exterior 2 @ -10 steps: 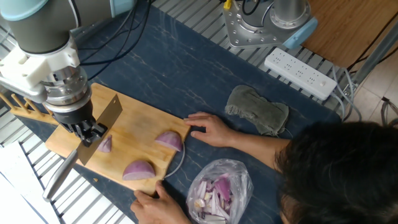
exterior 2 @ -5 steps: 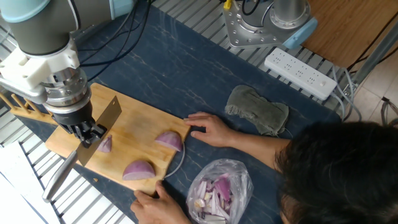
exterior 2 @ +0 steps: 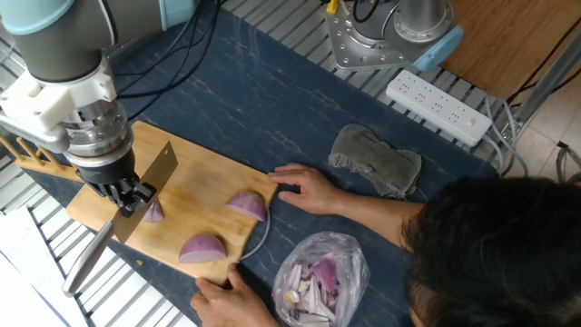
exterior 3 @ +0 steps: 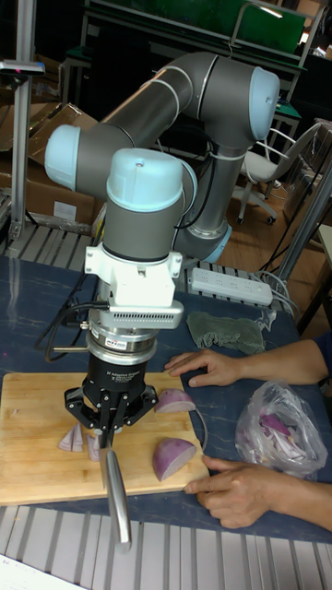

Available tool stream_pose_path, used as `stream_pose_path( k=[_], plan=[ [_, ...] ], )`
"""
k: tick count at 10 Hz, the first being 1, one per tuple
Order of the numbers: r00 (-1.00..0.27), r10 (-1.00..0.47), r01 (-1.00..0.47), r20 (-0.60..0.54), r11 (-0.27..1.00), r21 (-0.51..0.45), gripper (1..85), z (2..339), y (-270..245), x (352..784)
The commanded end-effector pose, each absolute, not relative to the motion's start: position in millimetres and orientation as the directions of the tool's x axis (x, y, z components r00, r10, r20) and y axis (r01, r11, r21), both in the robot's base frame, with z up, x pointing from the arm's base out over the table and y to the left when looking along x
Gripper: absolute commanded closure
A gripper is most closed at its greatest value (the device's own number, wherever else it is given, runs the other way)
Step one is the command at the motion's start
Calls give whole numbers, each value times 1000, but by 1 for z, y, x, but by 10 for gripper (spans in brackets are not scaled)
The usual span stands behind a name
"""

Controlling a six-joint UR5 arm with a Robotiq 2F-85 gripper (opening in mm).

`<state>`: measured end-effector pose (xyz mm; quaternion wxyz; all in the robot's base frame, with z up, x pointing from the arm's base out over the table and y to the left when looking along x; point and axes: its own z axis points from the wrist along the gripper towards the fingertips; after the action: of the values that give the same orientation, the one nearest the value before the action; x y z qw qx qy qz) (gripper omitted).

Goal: Chop the onions

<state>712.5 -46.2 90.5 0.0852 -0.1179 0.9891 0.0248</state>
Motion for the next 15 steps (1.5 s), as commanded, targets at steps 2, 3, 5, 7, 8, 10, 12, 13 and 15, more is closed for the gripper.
stream_pose_path(
  k=[2, 3, 5, 7, 8, 10, 12, 13, 15],
  plan=[
    [-956, -233, -243, -181, 969, 35, 847, 92, -45, 714],
    [-955, -236, -246, -179, 969, 35, 847, 93, -45, 713],
    [-954, -242, -254, -177, 966, 44, 847, 100, -41, 711],
    [-934, -313, -322, -172, 947, 22, 847, 110, -40, 708],
    [-920, -353, -362, -172, 932, 22, 847, 111, -37, 707],
    [-897, -415, -418, -150, 908, -16, 847, 109, -45, 705],
    [-890, -439, -443, -123, 897, 6, 847, 107, -42, 696],
    [-882, -458, -461, -112, 887, 5, 847, 106, -42, 693],
    [-870, -482, -486, -102, 874, 10, 847, 105, -44, 689]
  ],
)
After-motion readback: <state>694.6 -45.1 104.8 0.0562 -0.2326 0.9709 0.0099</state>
